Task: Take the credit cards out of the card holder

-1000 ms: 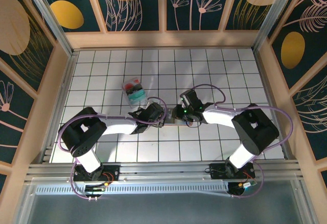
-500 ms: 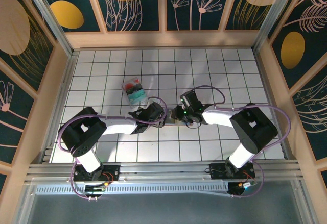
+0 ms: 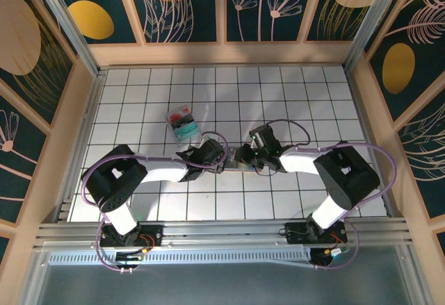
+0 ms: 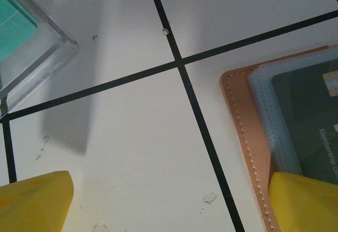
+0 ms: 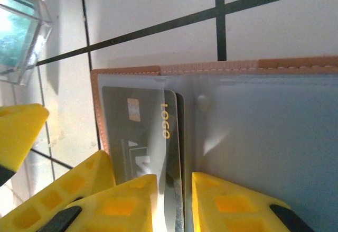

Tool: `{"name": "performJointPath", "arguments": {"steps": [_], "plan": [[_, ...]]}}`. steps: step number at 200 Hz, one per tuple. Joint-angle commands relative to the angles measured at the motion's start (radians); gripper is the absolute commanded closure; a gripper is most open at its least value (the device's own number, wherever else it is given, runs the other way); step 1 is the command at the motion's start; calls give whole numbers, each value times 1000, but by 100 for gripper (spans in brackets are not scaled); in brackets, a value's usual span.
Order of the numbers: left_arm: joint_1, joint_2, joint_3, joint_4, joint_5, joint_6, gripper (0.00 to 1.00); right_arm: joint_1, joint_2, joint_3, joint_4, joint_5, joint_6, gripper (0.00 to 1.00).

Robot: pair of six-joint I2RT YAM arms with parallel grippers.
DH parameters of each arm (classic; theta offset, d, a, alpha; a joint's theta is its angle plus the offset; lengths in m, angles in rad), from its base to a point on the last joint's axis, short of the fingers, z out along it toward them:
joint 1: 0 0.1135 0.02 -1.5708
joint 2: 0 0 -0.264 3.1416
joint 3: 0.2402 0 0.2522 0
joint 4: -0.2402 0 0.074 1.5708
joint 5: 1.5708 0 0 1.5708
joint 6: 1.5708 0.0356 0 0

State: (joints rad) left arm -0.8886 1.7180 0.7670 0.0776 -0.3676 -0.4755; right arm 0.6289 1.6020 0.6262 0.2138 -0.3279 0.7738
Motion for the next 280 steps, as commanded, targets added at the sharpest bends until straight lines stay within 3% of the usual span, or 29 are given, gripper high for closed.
{"name": "performJointPath", "arguments": {"steps": [1,52,124,193,280], "plan": [[-2,34,14,-31,22,18,5,-5,-45,-33,126,-132,40,77],[-2,35,16,-30,28,19,4,-10,-55,-48,148,-146,37,77],[-1,23,12,-40,21,14,4,-10,-69,-29,9,-31,34,77],[-1,42,37,-44,27,10,4,-7,-93,-30,-13,-20,42,77],[-2,40,28,-42,42,-2,4,-15,-74,-88,141,-68,69,77]]}}
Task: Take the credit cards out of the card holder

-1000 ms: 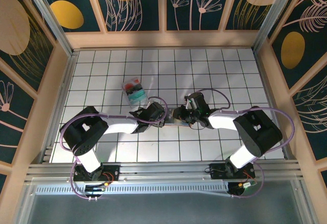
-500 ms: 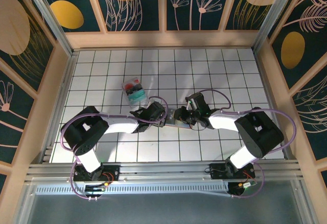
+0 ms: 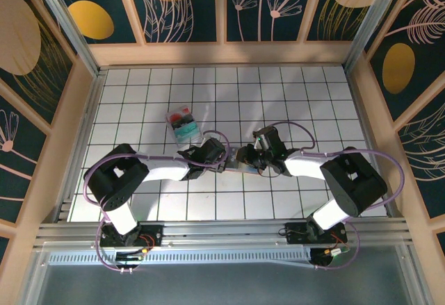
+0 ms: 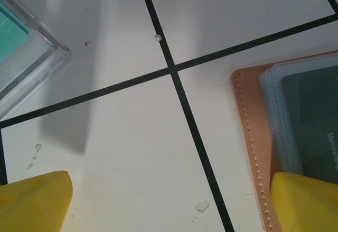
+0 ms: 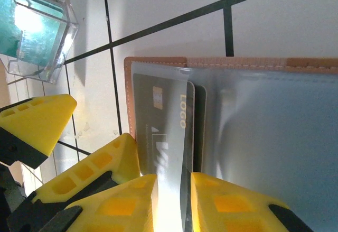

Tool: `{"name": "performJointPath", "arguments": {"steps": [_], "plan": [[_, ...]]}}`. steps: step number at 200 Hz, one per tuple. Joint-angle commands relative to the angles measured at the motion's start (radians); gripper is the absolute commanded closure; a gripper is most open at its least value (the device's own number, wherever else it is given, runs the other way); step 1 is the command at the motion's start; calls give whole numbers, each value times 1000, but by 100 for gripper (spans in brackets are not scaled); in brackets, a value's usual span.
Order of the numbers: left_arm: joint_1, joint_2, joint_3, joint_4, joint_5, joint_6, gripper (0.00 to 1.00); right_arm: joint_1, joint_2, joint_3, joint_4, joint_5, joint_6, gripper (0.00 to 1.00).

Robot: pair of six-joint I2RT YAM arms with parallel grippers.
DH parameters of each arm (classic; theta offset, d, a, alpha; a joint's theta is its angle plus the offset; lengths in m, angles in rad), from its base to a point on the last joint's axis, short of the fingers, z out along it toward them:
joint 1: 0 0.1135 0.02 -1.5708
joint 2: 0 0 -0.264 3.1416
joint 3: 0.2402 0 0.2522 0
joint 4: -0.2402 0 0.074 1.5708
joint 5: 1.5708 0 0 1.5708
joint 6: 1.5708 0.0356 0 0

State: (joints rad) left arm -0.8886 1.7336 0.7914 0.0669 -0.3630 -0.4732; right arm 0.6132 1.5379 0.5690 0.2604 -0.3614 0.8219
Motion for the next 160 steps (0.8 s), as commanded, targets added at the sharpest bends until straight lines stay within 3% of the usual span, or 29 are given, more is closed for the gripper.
{"name": "performJointPath", "arguments": {"steps": [1,115,160], "plan": [[-2,23,3,-30,38,-4,3,1,-9,-32,97,-35,23,77],[-13,38,-1,-18,49,-21,3,-47,13,-177,516,-178,158,81],[-18,44,7,-16,52,-20,3,-49,19,-163,478,-159,145,81]]}}
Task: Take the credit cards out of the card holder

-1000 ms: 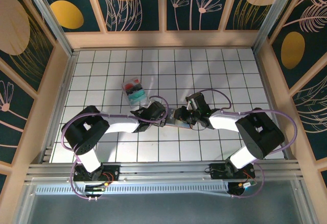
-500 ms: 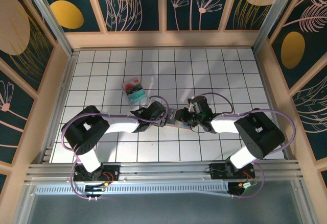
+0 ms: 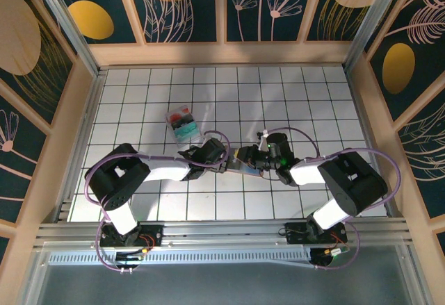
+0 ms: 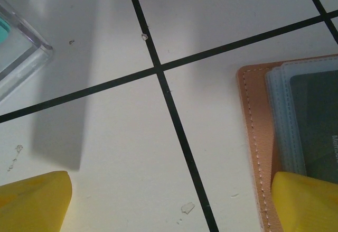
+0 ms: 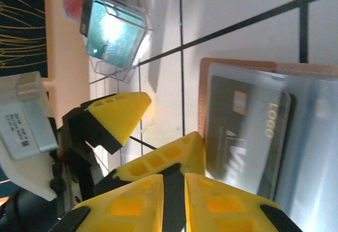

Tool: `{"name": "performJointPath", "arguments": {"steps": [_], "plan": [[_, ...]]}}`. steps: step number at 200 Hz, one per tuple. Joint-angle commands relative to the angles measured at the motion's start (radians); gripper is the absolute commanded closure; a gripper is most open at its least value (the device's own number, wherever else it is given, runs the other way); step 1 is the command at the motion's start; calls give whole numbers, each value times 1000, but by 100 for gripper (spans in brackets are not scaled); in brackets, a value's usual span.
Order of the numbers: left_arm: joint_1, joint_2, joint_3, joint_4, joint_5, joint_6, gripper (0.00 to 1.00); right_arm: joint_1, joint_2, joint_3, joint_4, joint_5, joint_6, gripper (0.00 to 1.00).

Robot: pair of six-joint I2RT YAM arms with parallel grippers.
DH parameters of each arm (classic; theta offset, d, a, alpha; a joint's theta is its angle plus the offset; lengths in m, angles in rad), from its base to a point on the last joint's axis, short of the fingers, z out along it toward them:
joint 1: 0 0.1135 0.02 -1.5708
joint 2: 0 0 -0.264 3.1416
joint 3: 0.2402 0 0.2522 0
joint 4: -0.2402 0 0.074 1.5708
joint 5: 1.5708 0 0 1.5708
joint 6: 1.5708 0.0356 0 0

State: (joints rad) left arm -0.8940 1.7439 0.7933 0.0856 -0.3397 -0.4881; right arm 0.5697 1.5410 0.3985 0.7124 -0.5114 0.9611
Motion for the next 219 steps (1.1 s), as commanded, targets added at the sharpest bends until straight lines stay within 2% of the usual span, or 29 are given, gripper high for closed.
{"name": "performJointPath", "arguments": {"steps": [1,23,53,85,179,219], "plan": [[-13,33,6,-35,28,-5,3,-5,16,8,22,-9,4,81],[-12,29,7,-46,18,-13,3,-5,-14,10,-56,31,-10,81],[-12,14,5,-61,7,-30,3,4,-99,46,-319,146,-56,80],[-12,19,14,-70,2,-38,3,7,-168,57,-440,201,-77,77],[-13,28,23,-80,3,-49,2,54,-31,85,-323,156,-50,76],[-13,23,14,-73,4,-53,2,55,-21,85,-292,144,-45,76]]}}
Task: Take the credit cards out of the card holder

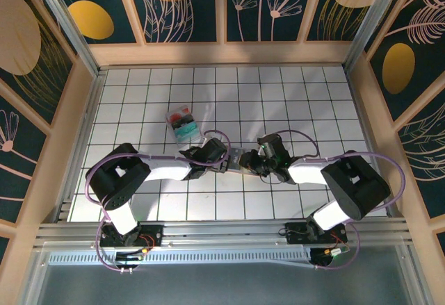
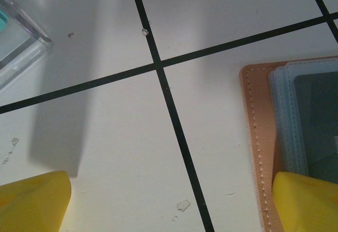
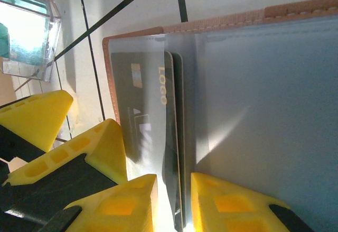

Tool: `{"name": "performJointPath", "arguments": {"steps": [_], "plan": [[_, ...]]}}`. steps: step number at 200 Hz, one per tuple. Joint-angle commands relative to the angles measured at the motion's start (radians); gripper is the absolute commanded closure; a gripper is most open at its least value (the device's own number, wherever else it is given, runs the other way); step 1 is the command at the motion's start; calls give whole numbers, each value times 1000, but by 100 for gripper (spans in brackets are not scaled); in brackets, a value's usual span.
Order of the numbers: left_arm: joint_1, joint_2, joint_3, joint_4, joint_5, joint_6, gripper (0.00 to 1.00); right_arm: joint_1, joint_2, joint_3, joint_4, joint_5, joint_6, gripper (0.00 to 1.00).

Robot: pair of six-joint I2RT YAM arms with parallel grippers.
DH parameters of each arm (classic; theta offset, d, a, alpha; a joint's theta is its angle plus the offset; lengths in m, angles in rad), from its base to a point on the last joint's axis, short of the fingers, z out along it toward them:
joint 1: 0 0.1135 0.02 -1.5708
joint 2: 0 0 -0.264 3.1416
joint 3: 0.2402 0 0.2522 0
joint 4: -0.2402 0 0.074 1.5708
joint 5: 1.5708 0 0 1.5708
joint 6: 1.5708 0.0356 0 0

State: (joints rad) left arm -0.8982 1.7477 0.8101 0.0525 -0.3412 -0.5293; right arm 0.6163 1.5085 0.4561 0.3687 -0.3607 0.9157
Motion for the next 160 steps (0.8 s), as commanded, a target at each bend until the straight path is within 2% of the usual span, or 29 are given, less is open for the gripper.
{"name": "performJointPath", "arguments": {"steps": [1,160], "plan": [[-8,18,-4,-40,5,-13,2,9,11,27,52,-7,0,76],[-8,27,-2,-40,3,-6,2,7,-40,60,-49,37,-33,80]]}}
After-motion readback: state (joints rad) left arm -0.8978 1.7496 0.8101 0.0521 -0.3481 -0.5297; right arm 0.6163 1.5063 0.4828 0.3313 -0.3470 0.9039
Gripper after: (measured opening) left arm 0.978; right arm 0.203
